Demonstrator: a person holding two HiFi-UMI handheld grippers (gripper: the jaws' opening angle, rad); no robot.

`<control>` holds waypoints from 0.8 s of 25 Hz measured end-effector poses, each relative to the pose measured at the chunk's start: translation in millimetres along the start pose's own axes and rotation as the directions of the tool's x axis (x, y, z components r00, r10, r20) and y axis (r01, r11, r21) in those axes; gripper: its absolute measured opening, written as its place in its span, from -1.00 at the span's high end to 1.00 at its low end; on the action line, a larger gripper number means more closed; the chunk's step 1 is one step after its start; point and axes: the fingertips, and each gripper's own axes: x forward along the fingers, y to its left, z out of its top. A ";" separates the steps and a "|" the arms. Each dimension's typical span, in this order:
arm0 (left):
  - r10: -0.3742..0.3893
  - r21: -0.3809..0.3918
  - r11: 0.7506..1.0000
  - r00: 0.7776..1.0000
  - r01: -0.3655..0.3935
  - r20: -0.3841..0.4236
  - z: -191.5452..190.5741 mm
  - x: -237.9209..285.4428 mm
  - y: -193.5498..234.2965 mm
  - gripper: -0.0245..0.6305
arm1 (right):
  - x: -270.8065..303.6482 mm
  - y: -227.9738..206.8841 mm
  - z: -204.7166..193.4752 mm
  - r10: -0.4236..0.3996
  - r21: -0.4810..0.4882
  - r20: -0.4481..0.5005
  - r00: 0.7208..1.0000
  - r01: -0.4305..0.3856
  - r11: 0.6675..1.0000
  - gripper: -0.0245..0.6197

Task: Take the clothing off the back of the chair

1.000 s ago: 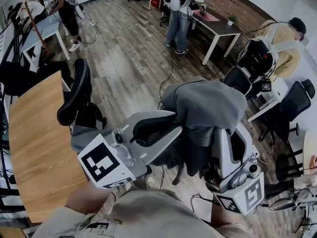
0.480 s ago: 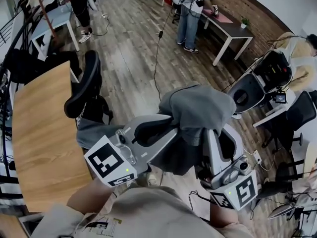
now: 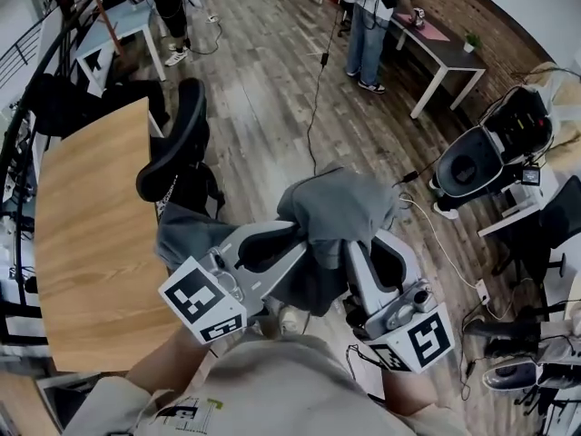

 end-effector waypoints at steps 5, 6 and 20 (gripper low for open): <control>0.050 -0.016 0.999 0.998 -0.050 -0.029 -18.0 -21.7 4.3 0.78 | 3.2 17.2 -21.9 0.046 0.051 -0.017 0.999 -0.045 0.998 0.80; 0.058 -0.017 0.998 0.998 -0.059 -0.033 -19.5 -24.2 4.7 0.78 | 3.7 19.1 -24.3 0.052 0.055 -0.020 0.998 -0.050 0.997 0.80; 0.102 -0.012 0.995 0.994 -0.103 -0.035 -19.8 -45.4 11.5 0.78 | 15.5 37.0 -33.1 0.080 0.060 -0.031 0.996 -0.078 0.995 0.80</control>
